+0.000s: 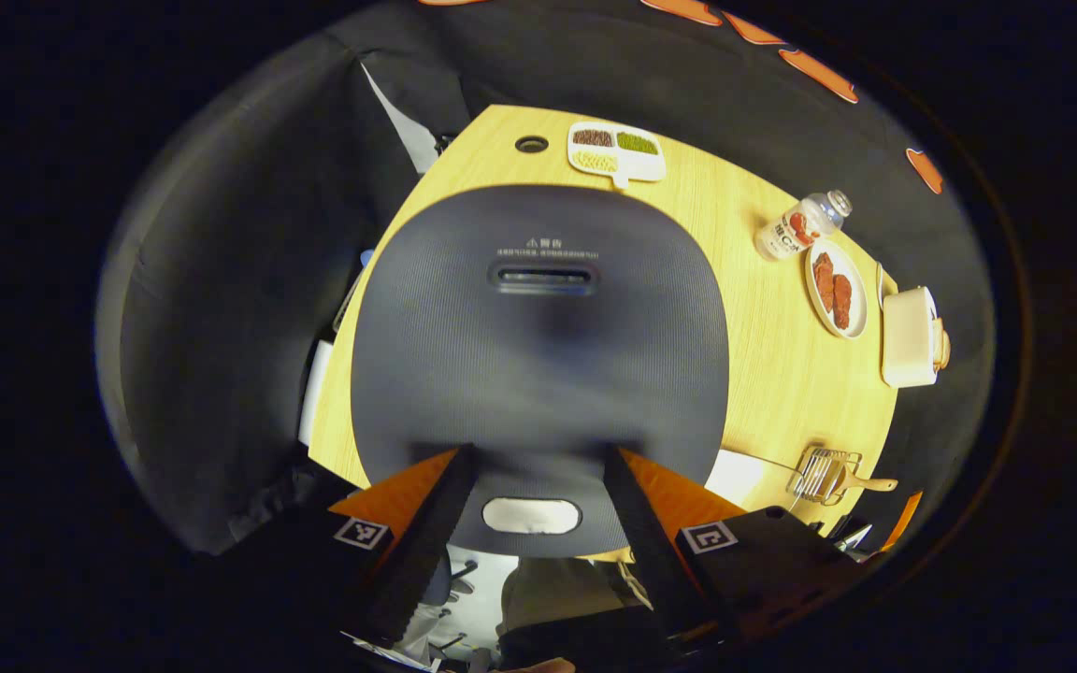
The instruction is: Close the left gripper, press the button to open the rice cooker; take a wooden spoon from the chopstick holder with the right hand, scoop a spoonful of rice and pour it into the rice cooker, then put the wooden spoon back into the chopstick holder.
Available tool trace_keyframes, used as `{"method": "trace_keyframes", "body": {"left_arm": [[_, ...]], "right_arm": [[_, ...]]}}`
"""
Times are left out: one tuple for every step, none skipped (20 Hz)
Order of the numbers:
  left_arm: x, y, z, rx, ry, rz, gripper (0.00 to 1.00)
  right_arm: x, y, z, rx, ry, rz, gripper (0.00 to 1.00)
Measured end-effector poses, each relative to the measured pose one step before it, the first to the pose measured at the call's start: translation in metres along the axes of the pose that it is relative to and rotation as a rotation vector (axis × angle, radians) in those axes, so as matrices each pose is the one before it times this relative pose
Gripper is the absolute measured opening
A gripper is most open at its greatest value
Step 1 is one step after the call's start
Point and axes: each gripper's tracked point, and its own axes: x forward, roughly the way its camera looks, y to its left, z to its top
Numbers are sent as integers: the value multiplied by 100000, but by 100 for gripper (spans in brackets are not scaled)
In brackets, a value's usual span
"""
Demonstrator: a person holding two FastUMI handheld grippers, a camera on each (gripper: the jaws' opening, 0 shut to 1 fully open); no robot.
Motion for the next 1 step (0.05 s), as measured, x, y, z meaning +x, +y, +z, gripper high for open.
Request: {"method": "trace_keyframes", "body": {"left_arm": [[-328, 4, 229, -319, -1737, -138, 96]], "right_arm": [[51, 691, 300, -451, -895, 1345, 93]]}}
